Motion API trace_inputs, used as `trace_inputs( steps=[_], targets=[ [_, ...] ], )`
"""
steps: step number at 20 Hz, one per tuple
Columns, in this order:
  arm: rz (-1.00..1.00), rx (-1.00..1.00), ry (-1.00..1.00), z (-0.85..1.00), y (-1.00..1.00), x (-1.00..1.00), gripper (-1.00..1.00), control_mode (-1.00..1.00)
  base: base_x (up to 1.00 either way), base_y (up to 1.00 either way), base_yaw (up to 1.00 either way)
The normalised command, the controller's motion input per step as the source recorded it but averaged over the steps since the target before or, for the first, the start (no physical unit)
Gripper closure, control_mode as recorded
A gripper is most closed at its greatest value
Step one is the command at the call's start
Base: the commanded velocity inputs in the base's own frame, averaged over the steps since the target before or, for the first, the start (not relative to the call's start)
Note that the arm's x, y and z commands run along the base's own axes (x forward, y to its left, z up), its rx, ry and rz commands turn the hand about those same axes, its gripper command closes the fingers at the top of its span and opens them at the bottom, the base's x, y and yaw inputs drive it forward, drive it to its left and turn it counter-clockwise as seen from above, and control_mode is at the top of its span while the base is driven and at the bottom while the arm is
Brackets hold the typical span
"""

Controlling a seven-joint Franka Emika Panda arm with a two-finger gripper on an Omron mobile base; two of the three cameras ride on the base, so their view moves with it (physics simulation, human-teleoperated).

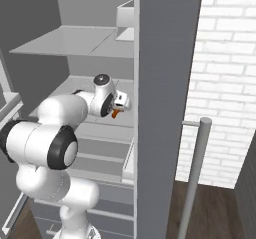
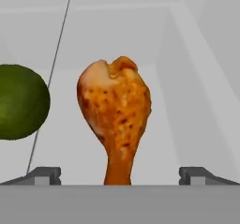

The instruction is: Place one lime and one chicken drumstick in each tupperware on the nearby counter, to pack two identical lunches.

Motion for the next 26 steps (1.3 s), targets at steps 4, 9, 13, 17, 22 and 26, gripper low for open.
trace_inputs(
  steps=[4,9,13,17,22,26],
  targets=[
    [0.00,0.00,0.00,-0.44,0.00,0.19,-1.00,-1.00,0.00,0.00,0.00],
    [0.00,0.00,0.00,-0.44,0.00,0.13,-1.00,-1.00,0.00,0.00,0.00],
    [0.00,0.00,0.00,-0.10,0.00,0.19,-1.00,-1.00,0.00,0.00,0.00],
    [0.00,0.00,0.00,-0.03,0.00,0.15,-1.00,-1.00,0.00,0.00,0.00],
    [0.00,0.00,0.00,-0.13,0.00,0.00,1.00,-1.00,0.00,0.00,0.00],
    [0.00,0.00,0.00,-0.17,0.00,0.00,1.00,-1.00,0.00,0.00,0.00]
  ],
)
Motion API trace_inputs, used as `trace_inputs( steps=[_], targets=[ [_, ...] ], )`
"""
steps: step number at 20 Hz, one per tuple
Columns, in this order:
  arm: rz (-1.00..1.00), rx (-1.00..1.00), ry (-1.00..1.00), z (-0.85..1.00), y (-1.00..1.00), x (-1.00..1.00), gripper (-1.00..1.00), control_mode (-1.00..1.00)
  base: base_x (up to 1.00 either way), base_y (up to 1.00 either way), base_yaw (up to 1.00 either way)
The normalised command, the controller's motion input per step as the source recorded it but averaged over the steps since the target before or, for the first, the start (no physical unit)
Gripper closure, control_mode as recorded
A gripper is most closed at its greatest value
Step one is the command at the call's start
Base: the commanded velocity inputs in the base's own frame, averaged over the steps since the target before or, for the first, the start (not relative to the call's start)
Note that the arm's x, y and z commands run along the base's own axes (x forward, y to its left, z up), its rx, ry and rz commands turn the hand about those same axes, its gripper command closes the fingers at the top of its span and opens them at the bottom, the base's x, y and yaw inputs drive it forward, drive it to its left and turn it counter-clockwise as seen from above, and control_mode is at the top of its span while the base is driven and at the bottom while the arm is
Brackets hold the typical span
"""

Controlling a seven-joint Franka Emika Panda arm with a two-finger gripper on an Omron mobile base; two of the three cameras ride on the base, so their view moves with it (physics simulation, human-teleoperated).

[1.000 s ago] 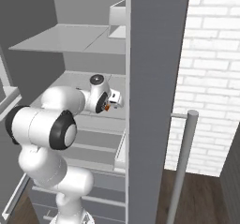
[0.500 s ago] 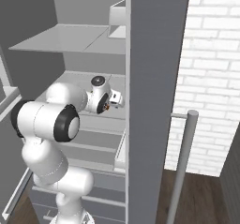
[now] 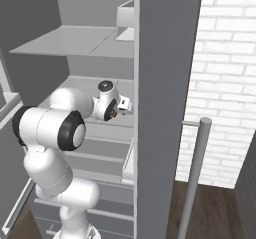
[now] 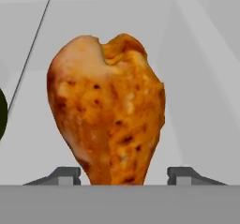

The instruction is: Place one lime and one chicken drumstick in each tupperware on the nearby counter, to pack two identical lunches.

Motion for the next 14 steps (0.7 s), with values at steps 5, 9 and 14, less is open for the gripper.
trace_inputs(
  steps=[5,9,14],
  targets=[
    [0.00,0.00,0.00,-0.05,0.00,0.00,1.00,-1.00,0.00,0.00,0.00],
    [0.00,0.00,0.05,0.00,0.00,-0.01,1.00,-1.00,0.00,0.00,0.00],
    [0.01,0.00,0.03,0.34,0.00,-0.64,1.00,-1.00,0.00,0.00,0.00]
  ],
)
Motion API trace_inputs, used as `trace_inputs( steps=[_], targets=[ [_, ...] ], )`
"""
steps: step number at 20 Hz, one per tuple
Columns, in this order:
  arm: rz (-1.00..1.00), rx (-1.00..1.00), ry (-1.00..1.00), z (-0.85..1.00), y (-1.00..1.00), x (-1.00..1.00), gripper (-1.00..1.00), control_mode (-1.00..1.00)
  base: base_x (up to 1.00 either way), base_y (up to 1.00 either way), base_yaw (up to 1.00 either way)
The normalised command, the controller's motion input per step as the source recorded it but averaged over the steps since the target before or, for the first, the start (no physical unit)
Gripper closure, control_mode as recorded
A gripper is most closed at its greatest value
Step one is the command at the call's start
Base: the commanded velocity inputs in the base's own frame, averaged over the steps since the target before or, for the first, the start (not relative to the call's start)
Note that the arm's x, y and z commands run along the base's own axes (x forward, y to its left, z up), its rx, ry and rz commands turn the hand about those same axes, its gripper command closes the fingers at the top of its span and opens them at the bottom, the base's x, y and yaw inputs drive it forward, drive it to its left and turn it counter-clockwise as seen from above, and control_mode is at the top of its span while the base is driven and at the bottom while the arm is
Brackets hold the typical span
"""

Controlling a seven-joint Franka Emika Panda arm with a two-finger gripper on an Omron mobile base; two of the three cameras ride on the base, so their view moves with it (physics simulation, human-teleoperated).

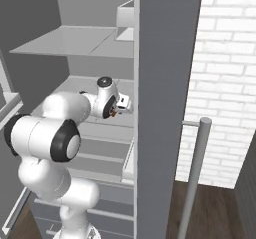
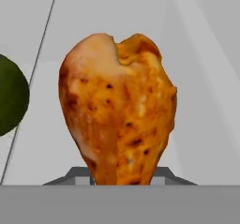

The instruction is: Place one lime and one chicken drumstick in each tupperware on the nearby counter, to pack two identical lunches.

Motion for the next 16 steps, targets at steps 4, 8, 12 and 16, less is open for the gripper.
trace_inputs(
  steps=[4,8,12,16],
  targets=[
    [0.04,0.00,-0.01,0.71,0.00,-1.00,1.00,-1.00,0.00,0.00,0.00],
    [0.02,0.00,-0.04,0.59,-0.03,-1.00,1.00,-1.00,0.00,0.00,0.00],
    [0.02,0.00,-0.01,0.49,0.00,-1.00,1.00,-1.00,0.00,0.00,0.00],
    [0.02,0.00,0.00,0.84,0.00,-1.00,1.00,-1.00,0.00,0.00,0.00]
  ],
)
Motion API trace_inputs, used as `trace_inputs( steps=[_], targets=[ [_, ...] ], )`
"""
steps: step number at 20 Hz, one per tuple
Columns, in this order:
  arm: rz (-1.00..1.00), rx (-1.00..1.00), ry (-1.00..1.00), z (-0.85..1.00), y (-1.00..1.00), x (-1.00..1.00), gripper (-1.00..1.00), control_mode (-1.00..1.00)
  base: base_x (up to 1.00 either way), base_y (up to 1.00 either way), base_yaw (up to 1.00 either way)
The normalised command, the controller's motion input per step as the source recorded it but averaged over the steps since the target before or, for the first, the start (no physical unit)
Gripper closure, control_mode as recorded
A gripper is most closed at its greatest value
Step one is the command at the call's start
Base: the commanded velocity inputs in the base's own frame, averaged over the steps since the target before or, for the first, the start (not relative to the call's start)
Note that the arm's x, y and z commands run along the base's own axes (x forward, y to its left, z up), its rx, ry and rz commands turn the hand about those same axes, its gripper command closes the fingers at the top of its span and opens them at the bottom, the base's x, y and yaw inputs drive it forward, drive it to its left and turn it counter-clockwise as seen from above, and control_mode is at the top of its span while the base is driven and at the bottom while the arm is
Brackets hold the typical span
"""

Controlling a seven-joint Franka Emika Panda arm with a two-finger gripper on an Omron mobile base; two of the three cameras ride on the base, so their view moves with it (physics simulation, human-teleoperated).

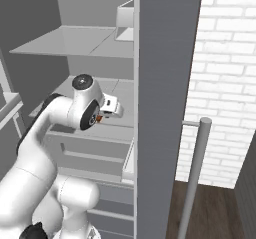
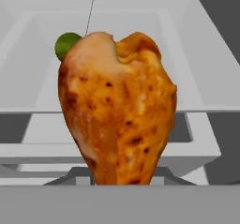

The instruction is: Place one lime and one chicken drumstick in each tupperware on the nearby counter, to pack two identical lunches.

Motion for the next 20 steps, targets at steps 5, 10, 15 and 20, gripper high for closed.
trace_inputs(
  steps=[5,10,15,20],
  targets=[
    [0.05,0.00,0.03,1.00,-0.01,-1.00,1.00,-1.00,0.00,0.00,0.00],
    [0.07,0.00,0.02,0.99,-0.01,-1.00,1.00,-1.00,0.00,0.00,0.00],
    [0.03,-0.02,0.04,0.77,0.04,-1.00,1.00,-1.00,0.00,0.00,0.00],
    [0.00,-0.06,0.16,0.18,0.34,-1.00,1.00,-1.00,0.00,0.00,0.00]
  ],
)
